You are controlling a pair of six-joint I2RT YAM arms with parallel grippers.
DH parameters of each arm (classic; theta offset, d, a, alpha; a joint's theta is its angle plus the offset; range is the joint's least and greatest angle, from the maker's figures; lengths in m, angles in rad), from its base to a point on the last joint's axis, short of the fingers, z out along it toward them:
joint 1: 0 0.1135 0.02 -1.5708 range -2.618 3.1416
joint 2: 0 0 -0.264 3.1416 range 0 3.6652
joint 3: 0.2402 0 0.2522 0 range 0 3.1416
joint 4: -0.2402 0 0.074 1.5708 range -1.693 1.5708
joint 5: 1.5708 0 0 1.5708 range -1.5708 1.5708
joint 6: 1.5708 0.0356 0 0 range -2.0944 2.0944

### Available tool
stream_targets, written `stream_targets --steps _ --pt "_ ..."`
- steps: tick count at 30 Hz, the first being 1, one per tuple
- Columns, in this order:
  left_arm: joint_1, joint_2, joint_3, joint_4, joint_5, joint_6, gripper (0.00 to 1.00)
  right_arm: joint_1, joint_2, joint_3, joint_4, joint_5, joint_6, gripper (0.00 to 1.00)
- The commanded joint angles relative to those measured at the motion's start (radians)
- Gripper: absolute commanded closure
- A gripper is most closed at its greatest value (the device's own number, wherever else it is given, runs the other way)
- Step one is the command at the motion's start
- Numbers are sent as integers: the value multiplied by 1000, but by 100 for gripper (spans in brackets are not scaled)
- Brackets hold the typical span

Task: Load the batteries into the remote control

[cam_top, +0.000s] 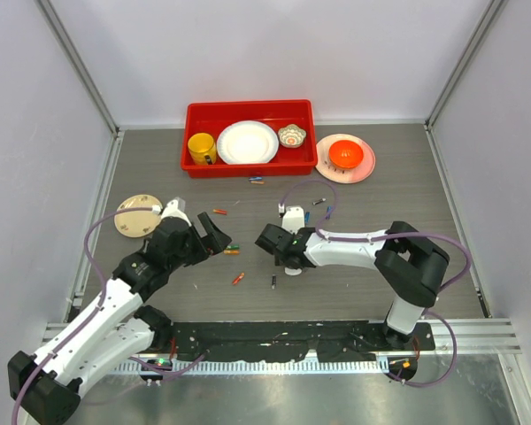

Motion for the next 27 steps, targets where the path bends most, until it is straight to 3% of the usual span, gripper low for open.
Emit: stream_targets --steps 1,7,12,17,20,26,27 --pt "-2 -30 -14 3 -23 -19 9 7 10 37 24 0 22 62" --pt "-2 -10 -17 16 -16 -19 9 9 27 35 34 -42 5 42" --pt "-2 14 -20 32 -6 -13 9 9 -17 23 39 -39 5 13" --pt "-4 69 -16 85 30 35 7 11 -176 11 15 7 11 10" --pt "-27 137 27 107 10 46 5 9 -383 -28 -33 110 23 10" --pt "-192 451 163 246 -47 32 5 4 -729 -225 -130 319 86 9" --pt "-217 561 200 248 -58 41 5 4 -759 -239 -142 334 104 9"
